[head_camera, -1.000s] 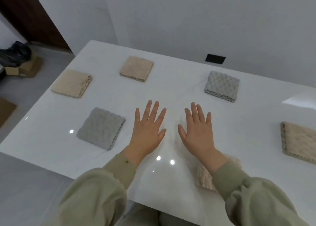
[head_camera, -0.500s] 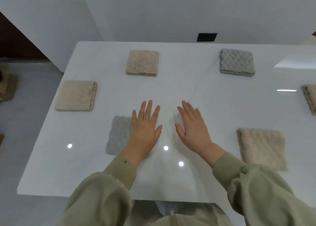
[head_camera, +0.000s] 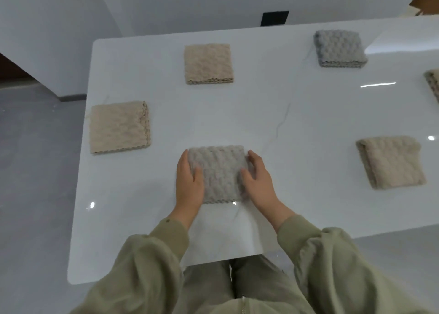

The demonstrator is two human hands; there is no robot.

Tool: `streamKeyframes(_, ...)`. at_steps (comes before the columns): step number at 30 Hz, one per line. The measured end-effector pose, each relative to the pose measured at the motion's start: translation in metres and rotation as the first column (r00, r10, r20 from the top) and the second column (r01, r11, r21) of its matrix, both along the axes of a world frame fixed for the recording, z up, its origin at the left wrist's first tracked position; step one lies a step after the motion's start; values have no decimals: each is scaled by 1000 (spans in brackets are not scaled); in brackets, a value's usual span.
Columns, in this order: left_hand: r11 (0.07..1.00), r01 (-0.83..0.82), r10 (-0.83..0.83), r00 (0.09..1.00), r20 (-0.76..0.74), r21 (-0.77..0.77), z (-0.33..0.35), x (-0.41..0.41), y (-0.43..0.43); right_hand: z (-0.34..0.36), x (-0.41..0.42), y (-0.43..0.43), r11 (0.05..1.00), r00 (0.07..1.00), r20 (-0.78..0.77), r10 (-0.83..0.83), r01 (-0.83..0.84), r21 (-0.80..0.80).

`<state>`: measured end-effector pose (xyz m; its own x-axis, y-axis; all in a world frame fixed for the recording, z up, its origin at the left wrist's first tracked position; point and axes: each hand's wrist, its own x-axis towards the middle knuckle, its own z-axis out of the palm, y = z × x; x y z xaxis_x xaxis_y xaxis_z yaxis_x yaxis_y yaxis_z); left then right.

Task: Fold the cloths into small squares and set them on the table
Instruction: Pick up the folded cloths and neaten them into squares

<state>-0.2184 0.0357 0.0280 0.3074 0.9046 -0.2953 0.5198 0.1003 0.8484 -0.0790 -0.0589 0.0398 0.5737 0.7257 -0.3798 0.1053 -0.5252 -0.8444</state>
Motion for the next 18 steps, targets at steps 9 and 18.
streamKeyframes(9,1000,14,-13,996,85,-15,-4,12,-23,2,2,-1,999,998,-48,-36,38,34)
streamKeyframes(18,998,-53,55,993,103,-18,-7,13,-29,1,14,-13,997,997,-75,-7,13,79)
